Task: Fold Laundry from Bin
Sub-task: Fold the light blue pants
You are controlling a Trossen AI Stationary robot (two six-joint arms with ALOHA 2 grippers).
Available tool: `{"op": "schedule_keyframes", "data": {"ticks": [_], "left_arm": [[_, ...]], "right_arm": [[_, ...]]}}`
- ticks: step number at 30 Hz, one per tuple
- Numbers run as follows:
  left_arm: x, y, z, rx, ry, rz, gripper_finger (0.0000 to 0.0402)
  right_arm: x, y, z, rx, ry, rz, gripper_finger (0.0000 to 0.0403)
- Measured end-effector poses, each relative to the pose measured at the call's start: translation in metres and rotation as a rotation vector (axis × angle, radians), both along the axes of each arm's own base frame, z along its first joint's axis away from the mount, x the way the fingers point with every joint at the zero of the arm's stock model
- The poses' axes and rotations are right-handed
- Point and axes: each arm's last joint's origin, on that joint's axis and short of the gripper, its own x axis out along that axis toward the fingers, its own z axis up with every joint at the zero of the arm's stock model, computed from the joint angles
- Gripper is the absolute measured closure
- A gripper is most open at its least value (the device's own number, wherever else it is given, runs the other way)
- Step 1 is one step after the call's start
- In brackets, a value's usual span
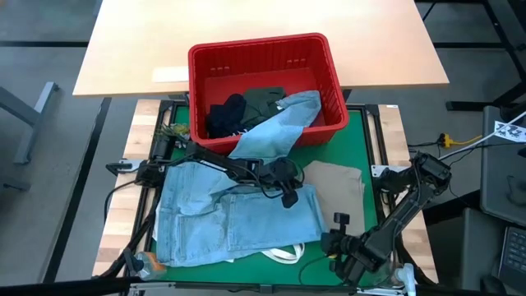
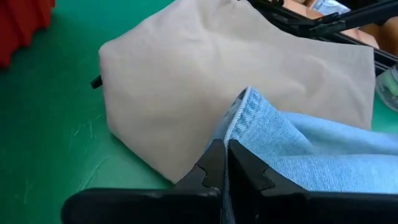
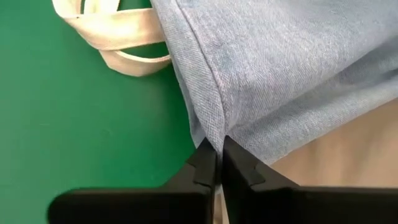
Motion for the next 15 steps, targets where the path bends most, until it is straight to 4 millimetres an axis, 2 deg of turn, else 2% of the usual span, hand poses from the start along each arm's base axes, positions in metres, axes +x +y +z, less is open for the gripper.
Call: {"op": "schedule_keyframes", "data": {"ticks": [11, 15], "left_arm": [[0.002, -0.003, 0.004, 0.025, -0.043, -0.015, 0.0320], [-0.001, 0.000, 0.021, 0.109, -0.066, -0.055, 0.0315]], "right_arm": [[0.005, -0.004, -0.002, 0.067, 0.087, -0.019, 0.0314], [0.011, -0.009, 0.004, 0.072, 0.125, -0.046, 0.0293]]}}
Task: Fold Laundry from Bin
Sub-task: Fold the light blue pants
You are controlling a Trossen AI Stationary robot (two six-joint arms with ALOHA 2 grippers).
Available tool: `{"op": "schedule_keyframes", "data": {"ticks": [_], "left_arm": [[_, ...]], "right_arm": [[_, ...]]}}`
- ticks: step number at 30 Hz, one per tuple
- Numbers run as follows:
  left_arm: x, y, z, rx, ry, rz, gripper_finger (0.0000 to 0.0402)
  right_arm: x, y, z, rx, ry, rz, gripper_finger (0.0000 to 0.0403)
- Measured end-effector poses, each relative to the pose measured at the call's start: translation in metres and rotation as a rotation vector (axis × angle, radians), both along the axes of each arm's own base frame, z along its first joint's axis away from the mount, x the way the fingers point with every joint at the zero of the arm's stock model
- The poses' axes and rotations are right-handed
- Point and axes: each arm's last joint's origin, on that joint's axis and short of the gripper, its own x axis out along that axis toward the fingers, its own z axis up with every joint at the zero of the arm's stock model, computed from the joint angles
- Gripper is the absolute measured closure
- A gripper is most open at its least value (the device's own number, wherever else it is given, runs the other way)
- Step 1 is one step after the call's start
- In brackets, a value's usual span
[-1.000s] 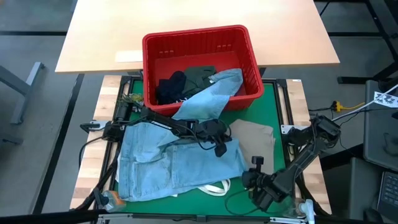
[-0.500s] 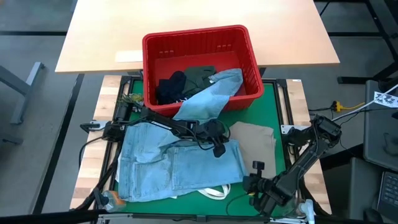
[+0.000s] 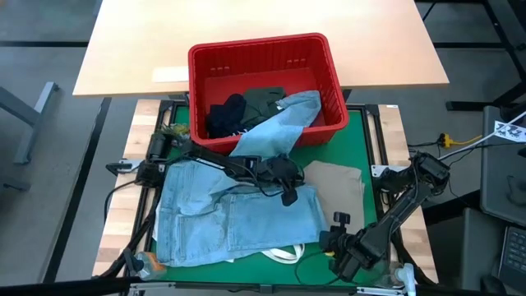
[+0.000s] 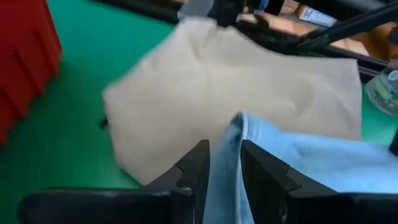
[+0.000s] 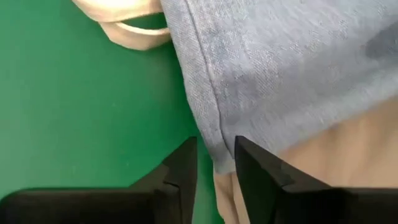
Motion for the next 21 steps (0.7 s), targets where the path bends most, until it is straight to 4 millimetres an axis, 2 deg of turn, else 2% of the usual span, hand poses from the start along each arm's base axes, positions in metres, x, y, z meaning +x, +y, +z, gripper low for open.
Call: {"op": "schedule_keyframes", "data": {"ticks": [6, 12, 17, 21], "left_arm": [[-0.014, -0.003, 0.038, 0.044, -0.017, -0.031, 0.0323], [-0.042, -0.019, 0.068, 0.039, 0.087, -0.077, 0.0323], [-0.064, -0.043, 0.078, -0.011, 0.196, -0.110, 0.0324], [-0.078, -0.070, 0.072, -0.058, 0.309, -0.160, 0.0324]], "right_arm": [[0.003, -0.001, 0.027, -0.076, 0.019, 0.044, 0.0291], [0.003, -0.001, 0.051, -0.108, 0.043, 0.064, 0.0291], [0.003, -0.006, 0.053, -0.214, -0.001, 0.091, 0.0291], [0.009, -0.016, 0.043, -0.310, -0.035, 0.086, 0.0291]]}}
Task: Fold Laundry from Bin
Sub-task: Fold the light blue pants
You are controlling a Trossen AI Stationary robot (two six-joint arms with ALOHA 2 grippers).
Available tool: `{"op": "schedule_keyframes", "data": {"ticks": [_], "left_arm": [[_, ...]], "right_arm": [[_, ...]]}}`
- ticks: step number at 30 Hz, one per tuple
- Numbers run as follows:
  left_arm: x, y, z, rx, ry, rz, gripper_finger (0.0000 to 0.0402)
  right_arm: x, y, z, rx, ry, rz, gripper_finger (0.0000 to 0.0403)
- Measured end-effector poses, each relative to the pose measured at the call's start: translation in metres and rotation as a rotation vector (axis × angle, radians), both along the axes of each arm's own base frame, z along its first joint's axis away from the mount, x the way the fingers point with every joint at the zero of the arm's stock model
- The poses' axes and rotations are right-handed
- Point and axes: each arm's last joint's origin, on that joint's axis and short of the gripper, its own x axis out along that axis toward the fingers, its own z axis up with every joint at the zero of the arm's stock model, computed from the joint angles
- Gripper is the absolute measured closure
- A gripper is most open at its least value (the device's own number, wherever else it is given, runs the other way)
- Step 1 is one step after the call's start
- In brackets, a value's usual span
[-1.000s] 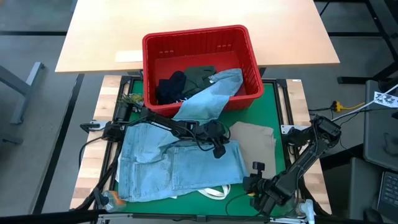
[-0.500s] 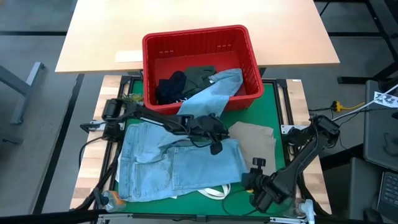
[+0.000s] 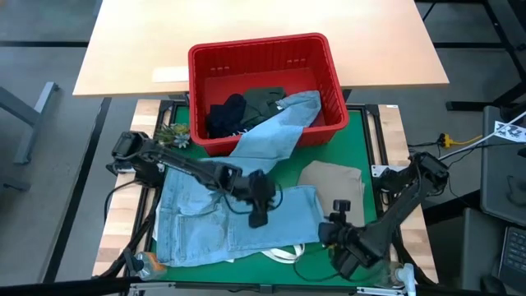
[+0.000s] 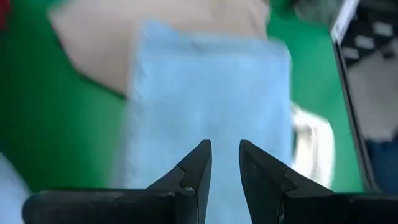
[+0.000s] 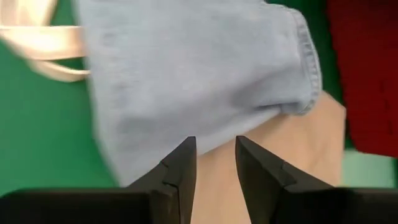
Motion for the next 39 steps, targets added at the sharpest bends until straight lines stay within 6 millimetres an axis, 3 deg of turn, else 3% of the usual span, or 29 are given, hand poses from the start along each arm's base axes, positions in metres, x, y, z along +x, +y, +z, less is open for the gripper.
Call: {"op": "schedule_keyframes", "data": {"ticks": [10, 18, 23, 29, 39], "left_arm": [[-0.010, -0.058, -0.042, -0.012, 0.177, -0.047, 0.0324], [-0.008, -0.083, -0.100, 0.015, 0.339, -0.088, 0.0324], [-0.010, -0.089, -0.115, 0.010, 0.397, -0.099, 0.0324], [-0.013, -0.094, -0.117, 0.011, 0.415, -0.088, 0.0324], [-0.016, -0.093, -0.114, -0.027, 0.439, -0.082, 0.0324]], "right_arm": [[0.021, -0.026, -0.040, -0.011, 0.060, 0.082, 0.0291], [0.008, -0.045, -0.079, 0.045, 0.210, 0.060, 0.0291], [0.000, -0.049, -0.099, 0.119, 0.225, 0.055, 0.0291], [-0.004, -0.052, -0.097, 0.135, 0.253, 0.034, 0.0291], [-0.015, -0.059, -0.063, 0.238, 0.197, 0.056, 0.0291]]}}
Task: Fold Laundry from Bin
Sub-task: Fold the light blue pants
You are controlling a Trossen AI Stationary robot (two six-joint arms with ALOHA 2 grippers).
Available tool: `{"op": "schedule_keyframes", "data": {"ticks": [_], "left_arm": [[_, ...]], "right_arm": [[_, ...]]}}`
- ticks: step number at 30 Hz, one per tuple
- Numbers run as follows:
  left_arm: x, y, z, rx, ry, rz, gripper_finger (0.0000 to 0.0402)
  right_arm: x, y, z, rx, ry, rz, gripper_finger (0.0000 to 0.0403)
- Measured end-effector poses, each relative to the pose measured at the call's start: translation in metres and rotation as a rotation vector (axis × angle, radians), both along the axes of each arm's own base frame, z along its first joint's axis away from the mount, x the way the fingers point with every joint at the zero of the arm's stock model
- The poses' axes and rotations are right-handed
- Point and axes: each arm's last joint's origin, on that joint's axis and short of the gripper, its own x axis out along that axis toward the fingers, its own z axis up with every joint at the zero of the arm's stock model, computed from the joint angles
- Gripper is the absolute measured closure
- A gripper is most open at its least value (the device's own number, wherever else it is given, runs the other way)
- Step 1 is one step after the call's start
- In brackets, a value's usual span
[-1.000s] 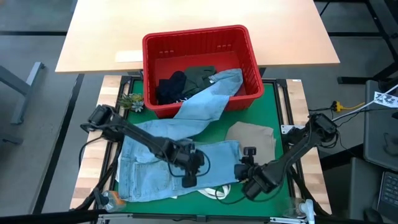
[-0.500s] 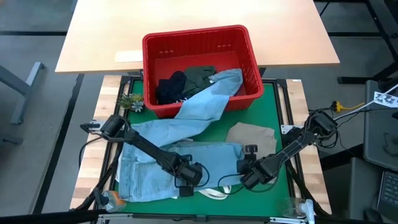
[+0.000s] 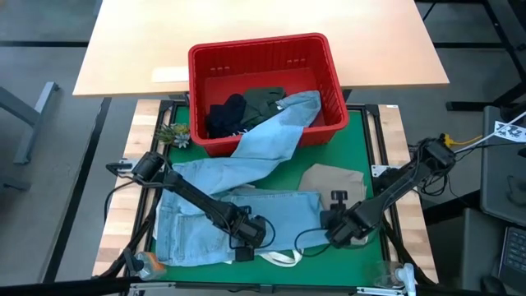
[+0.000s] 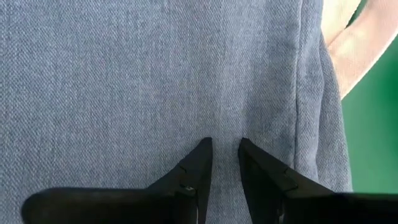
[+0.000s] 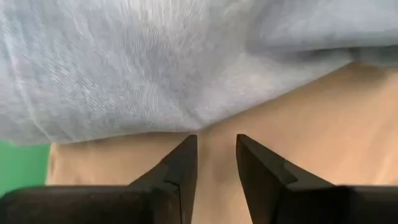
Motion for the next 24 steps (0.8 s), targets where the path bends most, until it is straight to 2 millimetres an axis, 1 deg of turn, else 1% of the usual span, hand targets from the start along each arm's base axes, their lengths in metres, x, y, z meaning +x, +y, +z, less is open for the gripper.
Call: {"op": "schedule_keyframes", "data": {"ticks": [4, 7, 13, 16, 18, 22, 24], "left_arm": [[0.002, 0.000, 0.008, -0.015, -0.013, 0.000, 0.0324], [0.008, -0.001, 0.021, -0.030, -0.052, -0.005, 0.0324], [0.021, 0.005, 0.045, -0.019, -0.103, -0.036, 0.0324], [0.027, 0.012, 0.059, 0.003, -0.102, -0.048, 0.0324], [0.030, 0.018, 0.065, 0.016, -0.103, -0.050, 0.0324], [0.035, 0.035, 0.069, 0.059, -0.088, -0.005, 0.0324], [0.037, 0.044, 0.068, 0.079, -0.089, 0.024, 0.0324]], "right_arm": [[-0.002, -0.003, 0.012, 0.016, -0.055, -0.002, 0.0291], [-0.003, -0.005, 0.019, 0.018, -0.095, -0.006, 0.0291], [-0.006, -0.009, 0.032, 0.030, -0.167, -0.013, 0.0291], [-0.006, -0.010, 0.034, 0.011, -0.201, -0.019, 0.0291], [-0.005, -0.011, 0.035, -0.016, -0.227, -0.023, 0.0291], [-0.003, -0.014, 0.036, -0.070, -0.269, -0.035, 0.0291], [0.000, -0.018, 0.036, -0.093, -0.280, -0.038, 0.0291]]}}
